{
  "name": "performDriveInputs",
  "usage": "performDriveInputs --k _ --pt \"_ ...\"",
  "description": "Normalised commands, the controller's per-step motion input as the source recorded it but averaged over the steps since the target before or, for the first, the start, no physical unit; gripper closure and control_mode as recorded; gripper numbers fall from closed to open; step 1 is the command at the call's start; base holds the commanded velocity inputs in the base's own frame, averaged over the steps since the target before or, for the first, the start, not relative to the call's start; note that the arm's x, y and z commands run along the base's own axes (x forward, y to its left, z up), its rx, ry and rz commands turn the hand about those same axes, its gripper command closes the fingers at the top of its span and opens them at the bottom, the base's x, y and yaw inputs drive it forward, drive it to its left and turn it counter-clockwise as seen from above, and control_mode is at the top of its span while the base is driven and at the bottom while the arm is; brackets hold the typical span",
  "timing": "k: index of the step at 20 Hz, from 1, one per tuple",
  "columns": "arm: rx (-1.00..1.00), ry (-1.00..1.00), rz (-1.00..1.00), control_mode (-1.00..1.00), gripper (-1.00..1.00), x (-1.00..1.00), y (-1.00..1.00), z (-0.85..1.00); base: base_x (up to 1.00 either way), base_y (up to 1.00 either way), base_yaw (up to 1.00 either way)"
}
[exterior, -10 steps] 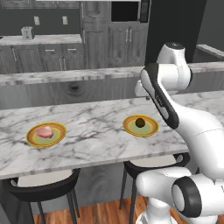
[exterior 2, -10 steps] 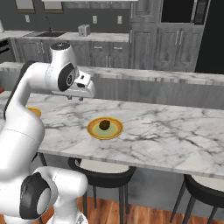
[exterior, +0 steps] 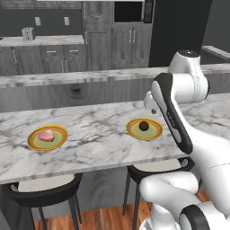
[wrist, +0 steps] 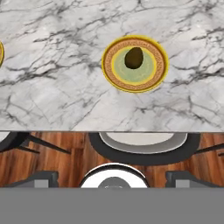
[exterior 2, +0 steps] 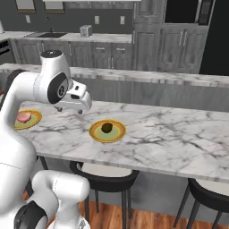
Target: Transport the steak and avocado to the fridge. Place the steak on the rack containing meat and place the avocado on the rack containing the vegetable, ensuring meats and vegetables are on different racks.
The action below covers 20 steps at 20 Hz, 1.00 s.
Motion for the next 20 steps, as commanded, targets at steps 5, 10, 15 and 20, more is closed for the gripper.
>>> performDriveInputs --k 5,10,15,20 --pt "0.00 0.08 0.00 -1.00 -1.00 -0.04 0.00 -0.28 0.00 0.00 0.00" --pt "0.00 0.17 -0.01 -1.00 -1.00 0.37 -0.11 -0.46 0.00 0.00 0.00" --pt "0.00 0.14 0.00 -1.00 -1.00 0.49 -0.37 -0.42 0.00 0.00 0.00" --pt "0.00 0.07 0.00 -1.00 -1.00 0.59 -0.22 -0.50 0.00 0.00 0.00"
